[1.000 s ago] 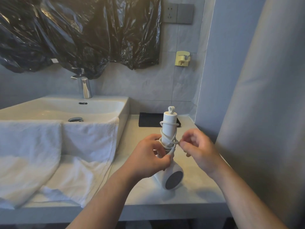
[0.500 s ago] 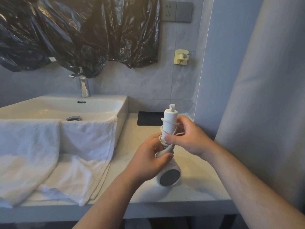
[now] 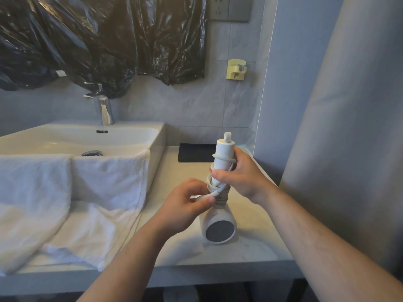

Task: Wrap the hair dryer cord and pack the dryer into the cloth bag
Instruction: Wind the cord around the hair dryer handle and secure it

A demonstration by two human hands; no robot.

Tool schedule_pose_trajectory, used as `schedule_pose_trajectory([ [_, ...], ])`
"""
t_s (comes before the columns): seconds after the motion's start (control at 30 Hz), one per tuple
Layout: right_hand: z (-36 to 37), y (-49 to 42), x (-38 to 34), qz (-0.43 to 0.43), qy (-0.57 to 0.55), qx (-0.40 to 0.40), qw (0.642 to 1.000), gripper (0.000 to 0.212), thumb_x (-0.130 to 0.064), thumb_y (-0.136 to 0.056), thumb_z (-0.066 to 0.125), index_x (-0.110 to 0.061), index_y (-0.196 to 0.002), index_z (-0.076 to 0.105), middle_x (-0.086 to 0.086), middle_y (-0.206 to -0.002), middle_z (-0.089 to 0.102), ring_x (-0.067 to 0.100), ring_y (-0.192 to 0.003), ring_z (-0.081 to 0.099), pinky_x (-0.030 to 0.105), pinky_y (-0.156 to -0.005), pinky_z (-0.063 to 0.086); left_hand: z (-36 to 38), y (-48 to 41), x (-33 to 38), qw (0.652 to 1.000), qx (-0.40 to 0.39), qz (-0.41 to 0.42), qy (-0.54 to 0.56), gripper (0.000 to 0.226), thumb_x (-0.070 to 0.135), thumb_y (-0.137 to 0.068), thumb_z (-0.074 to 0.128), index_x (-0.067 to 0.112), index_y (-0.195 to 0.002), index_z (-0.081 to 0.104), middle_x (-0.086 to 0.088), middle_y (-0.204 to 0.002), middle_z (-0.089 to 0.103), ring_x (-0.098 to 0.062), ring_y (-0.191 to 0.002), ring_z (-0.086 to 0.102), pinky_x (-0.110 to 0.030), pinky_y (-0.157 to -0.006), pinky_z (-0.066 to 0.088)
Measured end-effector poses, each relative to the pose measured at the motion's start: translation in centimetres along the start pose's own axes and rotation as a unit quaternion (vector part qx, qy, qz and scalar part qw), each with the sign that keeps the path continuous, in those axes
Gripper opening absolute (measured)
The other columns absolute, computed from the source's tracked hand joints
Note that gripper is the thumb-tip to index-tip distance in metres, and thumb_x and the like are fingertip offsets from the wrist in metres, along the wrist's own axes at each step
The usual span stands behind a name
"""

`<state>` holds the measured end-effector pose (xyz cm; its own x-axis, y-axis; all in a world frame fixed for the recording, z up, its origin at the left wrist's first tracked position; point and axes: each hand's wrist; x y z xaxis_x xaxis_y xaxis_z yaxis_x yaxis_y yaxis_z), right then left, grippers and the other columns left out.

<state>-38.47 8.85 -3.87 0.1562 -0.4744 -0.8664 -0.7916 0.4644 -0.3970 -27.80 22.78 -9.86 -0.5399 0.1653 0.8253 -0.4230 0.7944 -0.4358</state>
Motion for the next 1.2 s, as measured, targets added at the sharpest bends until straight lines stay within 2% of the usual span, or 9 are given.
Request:
schedule_pose_trajectory([
  [0.23,-2.0,-0.6,0.2,0.051,-0.079,-0.093,0.991,0.042,-0.012,-0.063,0.073,-0.008,-0.103,0.061,0.007,-0.097,0.067,0.02,-0.091,0.064,0.04,-0.087,0.051,-0.3,-0.5,0.2,0.999,-0.039,-0.013,-0.007,0.029,0.044,-0.077,0.067,0.015,-0.081,0.065,0.011,-0.086,0.06,-0.008,-0.081,0.056,-0.025,-0.075,0.044],
  [0.37,-0.4,0.3,-0.1,0.056,-0.091,-0.03,0.994,0.053,-0.014,-0.062,0.079,-0.021,-0.111,0.059,0.003,-0.111,0.069,0.018,-0.096,0.067,0.037,-0.087,0.056,0.4,0.1,0.5,0.986,-0.008,0.017,-0.163,0.031,0.045,-0.089,0.049,0.017,-0.093,0.06,0.005,-0.093,0.057,-0.011,-0.088,0.055,-0.031,-0.08,0.048],
  [0.47,1.4,0.6,0.3,0.054,-0.091,0.045,0.993,0.04,-0.012,-0.064,0.085,-0.022,-0.096,0.063,0.002,-0.091,0.072,0.014,-0.079,0.068,0.036,-0.079,0.056,1.5,1.0,0.9,0.976,0.014,0.024,-0.217,0.029,0.045,-0.1,0.039,0.019,-0.097,0.05,0.006,-0.096,0.052,-0.013,-0.088,0.052,-0.036,-0.08,0.046],
  [0.57,2.0,0.5,0.6,0.055,-0.069,0.074,0.993,0.03,-0.012,-0.068,0.08,-0.018,-0.092,0.064,0.0,-0.078,0.068,0.012,-0.069,0.063,0.035,-0.072,0.055,2.0,1.1,0.6,0.967,0.02,0.03,-0.254,0.021,0.047,-0.099,0.044,0.031,-0.086,0.041,0.011,-0.087,0.044,-0.008,-0.079,0.046,-0.026,-0.069,0.04],
  [0.73,0.9,-0.2,0.7,0.034,-0.069,-0.022,0.997,0.025,-0.01,-0.065,0.076,-0.011,-0.089,0.068,0.01,-0.091,0.072,0.019,-0.081,0.066,0.045,-0.084,0.055,1.0,0.5,-0.4,0.97,-0.012,0.049,-0.238,0.038,0.059,-0.092,0.035,0.025,-0.08,0.048,0.01,-0.077,0.049,-0.005,-0.075,0.047,-0.023,-0.064,0.033],
  [0.87,-0.3,-1.3,0.7,0.053,-0.107,-0.134,0.984,0.032,-0.009,-0.058,0.075,-0.009,-0.089,0.067,0.011,-0.097,0.071,0.018,-0.086,0.068,0.04,-0.082,0.055,0.9,0.3,-0.7,0.974,-0.013,0.069,-0.217,0.045,0.058,-0.09,0.032,0.019,-0.077,0.05,0.009,-0.072,0.047,-0.002,-0.072,0.045,-0.017,-0.063,0.035],
  [1.03,-0.2,-1.4,0.9,0.068,-0.148,-0.187,0.969,0.054,-0.018,-0.054,0.079,-0.007,-0.104,0.065,0.011,-0.101,0.068,0.022,-0.094,0.064,0.032,-0.083,0.053,1.0,0.5,-1.0,0.977,-0.019,0.038,-0.209,0.026,0.055,-0.092,0.034,0.038,-0.078,0.047,0.013,-0.079,0.051,0.001,-0.079,0.048,-0.016,-0.067,0.035],
  [1.13,-0.4,-1.0,0.8,0.059,-0.188,-0.217,0.956,0.075,-0.055,-0.056,0.084,-0.007,-0.11,0.063,0.011,-0.098,0.064,0.023,-0.091,0.062,0.032,-0.081,0.051,1.2,0.7,-1.8,0.972,-0.028,0.02,-0.231,0.048,0.061,-0.085,0.026,0.023,-0.083,0.055,0.006,-0.083,0.055,-0.008,-0.08,0.05,-0.026,-0.071,0.037],
  [1.2,0.0,-0.7,0.7,0.062,-0.163,-0.164,0.971,0.074,-0.062,-0.053,0.082,-0.011,-0.104,0.064,0.002,-0.088,0.067,0.018,-0.082,0.065,0.028,-0.073,0.052,1.6,1.0,-2.0,0.975,-0.012,0.044,-0.219,0.038,0.056,-0.088,0.029,0.029,-0.075,0.054,0.01,-0.08,0.052,-0.004,-0.079,0.05,-0.022,-0.07,0.036],
])
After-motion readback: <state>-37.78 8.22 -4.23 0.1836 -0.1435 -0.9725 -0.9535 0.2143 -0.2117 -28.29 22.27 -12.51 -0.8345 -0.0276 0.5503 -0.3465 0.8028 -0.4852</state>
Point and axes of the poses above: each hand's wrist, its own y-axis away from the middle knuckle, its own z-axis out of the palm, x = y × z
